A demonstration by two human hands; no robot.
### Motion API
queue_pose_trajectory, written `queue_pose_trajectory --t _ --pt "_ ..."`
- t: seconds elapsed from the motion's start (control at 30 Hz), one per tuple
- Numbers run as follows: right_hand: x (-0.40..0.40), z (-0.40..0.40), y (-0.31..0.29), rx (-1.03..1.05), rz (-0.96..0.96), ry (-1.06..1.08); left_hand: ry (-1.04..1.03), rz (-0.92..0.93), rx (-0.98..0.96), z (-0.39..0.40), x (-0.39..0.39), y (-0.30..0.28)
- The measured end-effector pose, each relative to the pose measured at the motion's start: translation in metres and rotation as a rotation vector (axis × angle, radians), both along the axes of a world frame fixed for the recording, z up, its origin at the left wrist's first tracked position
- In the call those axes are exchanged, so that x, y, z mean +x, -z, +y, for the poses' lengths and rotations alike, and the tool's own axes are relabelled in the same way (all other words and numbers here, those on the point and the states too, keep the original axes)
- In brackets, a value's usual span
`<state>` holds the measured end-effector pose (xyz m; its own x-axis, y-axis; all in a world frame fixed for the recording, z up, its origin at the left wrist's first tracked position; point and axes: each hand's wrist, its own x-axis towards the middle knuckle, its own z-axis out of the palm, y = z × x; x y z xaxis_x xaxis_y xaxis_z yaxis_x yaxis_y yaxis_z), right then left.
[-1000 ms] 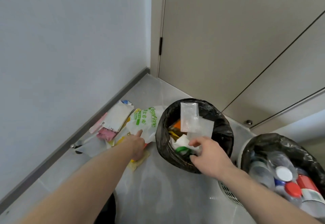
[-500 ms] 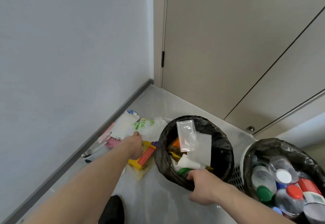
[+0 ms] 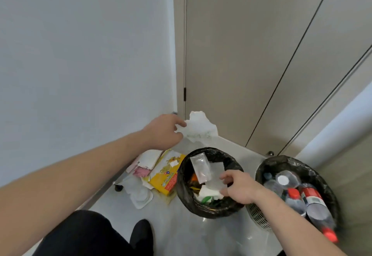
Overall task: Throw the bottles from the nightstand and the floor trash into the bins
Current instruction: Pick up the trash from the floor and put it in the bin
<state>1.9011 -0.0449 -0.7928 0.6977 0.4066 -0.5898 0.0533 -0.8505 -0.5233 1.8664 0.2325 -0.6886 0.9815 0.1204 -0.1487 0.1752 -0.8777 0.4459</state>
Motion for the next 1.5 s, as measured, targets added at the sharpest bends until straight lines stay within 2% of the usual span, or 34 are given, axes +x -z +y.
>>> queue_pose_trajectory --t 0.13,0.27,0.53,0.83,0.97,1.13,1.2,1.27,1.4,1.5 --pt "-0.011 -0.030 -0.018 0.086 -0.042 0.109 -0.023 -0.080 -0.132 -0.046 -0.014 -0.041" --pt "-0.020 -0.054 -0.026 0.115 0.000 0.176 -0.066 -0.058 -0.154 -0.073 -0.021 -0.037" --pt "-0.012 -0.076 -0.020 0.126 0.064 0.266 -0.062 0.334 0.054 -0.073 -0.019 0.067" --pt "0.024 -0.062 -0.001 0.143 0.093 0.276 -0.053 0.409 0.061 -0.094 0.031 0.147" --pt "0.037 -0.052 0.008 0.167 0.094 0.270 -0.134 0.415 0.011 -0.101 0.048 0.189" --pt "0.040 -0.041 0.014 0.179 0.075 0.213 0.040 0.576 0.042 -0.112 0.034 0.225" --pt "0.038 -0.039 0.014 0.189 0.072 0.173 0.075 0.572 0.055 -0.108 0.033 0.225" --pt "0.035 -0.039 0.012 0.175 0.062 0.124 0.045 0.485 0.044 -0.098 0.039 0.213" --pt "0.024 -0.033 0.005 0.156 0.074 0.078 0.045 0.251 0.056 -0.061 0.045 0.160" --pt "0.010 -0.007 -0.002 0.190 0.100 0.113 0.063 0.229 0.126 -0.018 0.030 0.126"
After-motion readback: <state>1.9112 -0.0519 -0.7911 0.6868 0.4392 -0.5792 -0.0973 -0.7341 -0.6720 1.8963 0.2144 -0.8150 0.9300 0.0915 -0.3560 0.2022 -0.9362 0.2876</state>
